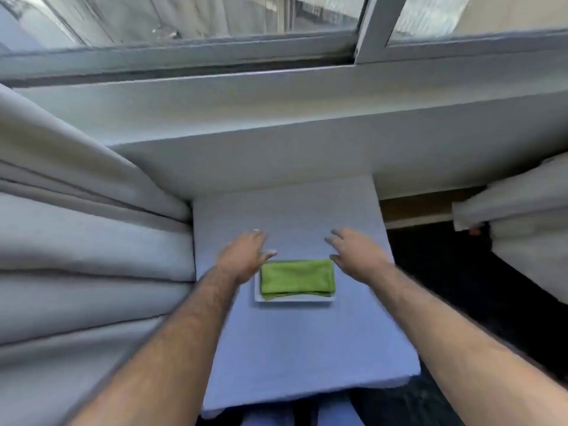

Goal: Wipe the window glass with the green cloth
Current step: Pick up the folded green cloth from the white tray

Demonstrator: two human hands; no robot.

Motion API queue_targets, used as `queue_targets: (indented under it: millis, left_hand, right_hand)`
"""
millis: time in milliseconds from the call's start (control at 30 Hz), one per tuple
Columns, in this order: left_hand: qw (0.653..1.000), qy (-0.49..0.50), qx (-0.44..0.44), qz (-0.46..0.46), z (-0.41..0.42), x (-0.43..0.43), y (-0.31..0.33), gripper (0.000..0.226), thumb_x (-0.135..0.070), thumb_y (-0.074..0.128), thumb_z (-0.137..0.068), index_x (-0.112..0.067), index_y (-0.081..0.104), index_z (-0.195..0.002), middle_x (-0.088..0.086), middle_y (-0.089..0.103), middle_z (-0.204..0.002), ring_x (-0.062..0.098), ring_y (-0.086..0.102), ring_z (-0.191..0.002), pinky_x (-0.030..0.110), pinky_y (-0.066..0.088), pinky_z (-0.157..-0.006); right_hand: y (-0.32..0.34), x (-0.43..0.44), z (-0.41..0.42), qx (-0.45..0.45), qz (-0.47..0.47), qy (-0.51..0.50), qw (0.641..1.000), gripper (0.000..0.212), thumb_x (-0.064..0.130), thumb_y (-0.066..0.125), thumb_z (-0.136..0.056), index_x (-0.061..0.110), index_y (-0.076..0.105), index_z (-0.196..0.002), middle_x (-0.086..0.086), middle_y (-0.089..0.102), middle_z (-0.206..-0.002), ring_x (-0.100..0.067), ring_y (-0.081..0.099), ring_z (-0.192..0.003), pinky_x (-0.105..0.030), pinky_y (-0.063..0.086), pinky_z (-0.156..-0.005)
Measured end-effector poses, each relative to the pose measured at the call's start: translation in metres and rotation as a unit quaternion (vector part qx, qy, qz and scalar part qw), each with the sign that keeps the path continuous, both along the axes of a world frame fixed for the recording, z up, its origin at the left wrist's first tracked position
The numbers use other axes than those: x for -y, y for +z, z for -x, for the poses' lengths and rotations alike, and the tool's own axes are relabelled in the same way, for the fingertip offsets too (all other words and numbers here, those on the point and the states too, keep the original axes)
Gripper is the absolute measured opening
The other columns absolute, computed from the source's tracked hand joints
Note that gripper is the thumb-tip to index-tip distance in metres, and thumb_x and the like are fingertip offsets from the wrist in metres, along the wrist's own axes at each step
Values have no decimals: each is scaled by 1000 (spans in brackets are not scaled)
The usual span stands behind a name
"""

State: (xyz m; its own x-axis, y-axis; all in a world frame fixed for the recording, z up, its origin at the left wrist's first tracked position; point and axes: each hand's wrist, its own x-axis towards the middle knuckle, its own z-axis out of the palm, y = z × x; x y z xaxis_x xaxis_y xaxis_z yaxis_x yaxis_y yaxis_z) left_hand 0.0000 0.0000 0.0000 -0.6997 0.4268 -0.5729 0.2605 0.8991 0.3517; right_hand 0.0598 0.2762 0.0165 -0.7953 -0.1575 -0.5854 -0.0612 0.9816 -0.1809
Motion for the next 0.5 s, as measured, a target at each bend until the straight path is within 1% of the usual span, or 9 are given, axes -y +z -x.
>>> queue_targets:
  millis: [67, 167, 233, 300, 333, 400, 433, 500]
  left_hand:
    - [999, -30, 14, 14, -9, -2, -43, 59, -41, 52, -108, -8, 42, -156, 15, 41, -166, 30, 39, -154, 41, 32, -129]
    - [996, -50, 39, 59, -27, -1, -92, 48, -31, 47, -111, -4, 49, -150, 18, 46, -160, 33, 45, -147, 39, 35, -125]
    - [996, -56, 33, 63, -34, -3, -115, 42, -26, 46, -111, -3, 52, -145, 19, 50, -153, 35, 51, -139, 43, 41, -119]
    - [997, -53, 7, 62, -38, -5, -127, 36, -22, 48, -109, -1, 57, -137, 18, 52, -144, 38, 56, -127, 48, 49, -108]
    - [997, -51, -9, 63, -39, -6, -132, 32, -18, 49, -108, 0, 58, -133, 18, 52, -141, 38, 57, -123, 49, 52, -103]
    - [995, -65, -41, 69, -43, -10, -139, 26, -9, 54, -103, -1, 59, -127, 18, 54, -135, 38, 58, -117, 50, 54, -95]
    - [993, -73, -50, 73, -44, -11, -142, 26, -5, 56, -101, -2, 59, -126, 17, 54, -133, 37, 58, -115, 50, 54, -93]
    - [993, -70, -56, 72, -47, -13, -147, 29, -1, 58, -97, -5, 57, -126, 15, 54, -130, 36, 59, -111, 47, 54, -90]
  right_hand:
    - [-37, 4, -8, 31, 5, -17, 999, 55, 29, 57, -106, 14, 45, -158, -12, 41, -167, -32, 44, -152, -46, 46, -120]
    - [-81, 10, -24, 58, 1, -31, 998, 47, 25, 56, -105, 12, 52, -150, -10, 51, -156, -33, 53, -143, -46, 53, -110]
    - [-105, 13, -28, 53, -7, -35, 998, 40, 21, 54, -104, 12, 57, -143, -9, 57, -144, -35, 59, -132, -46, 58, -101]
    - [-121, 17, -30, 41, -35, -35, 998, 32, 11, 53, -102, 9, 60, -133, -10, 59, -134, -34, 62, -121, -44, 59, -89]
    - [-129, 19, -31, 30, -46, -35, 998, 32, 4, 53, -100, 9, 60, -131, -10, 59, -131, -33, 61, -118, -42, 56, -82]
    - [-142, 22, -33, -5, -60, -27, 998, 38, -3, 54, -95, 10, 57, -130, -9, 58, -128, -33, 60, -114, -39, 44, -74]
    - [-147, 23, -33, -19, -64, -22, 998, 40, -3, 55, -94, 11, 56, -132, -9, 59, -126, -33, 60, -112, -38, 40, -73]
    - [-153, 25, -33, -36, -73, -16, 997, 41, -1, 57, -93, 13, 54, -132, -7, 63, -122, -32, 62, -109, -38, 36, -73]
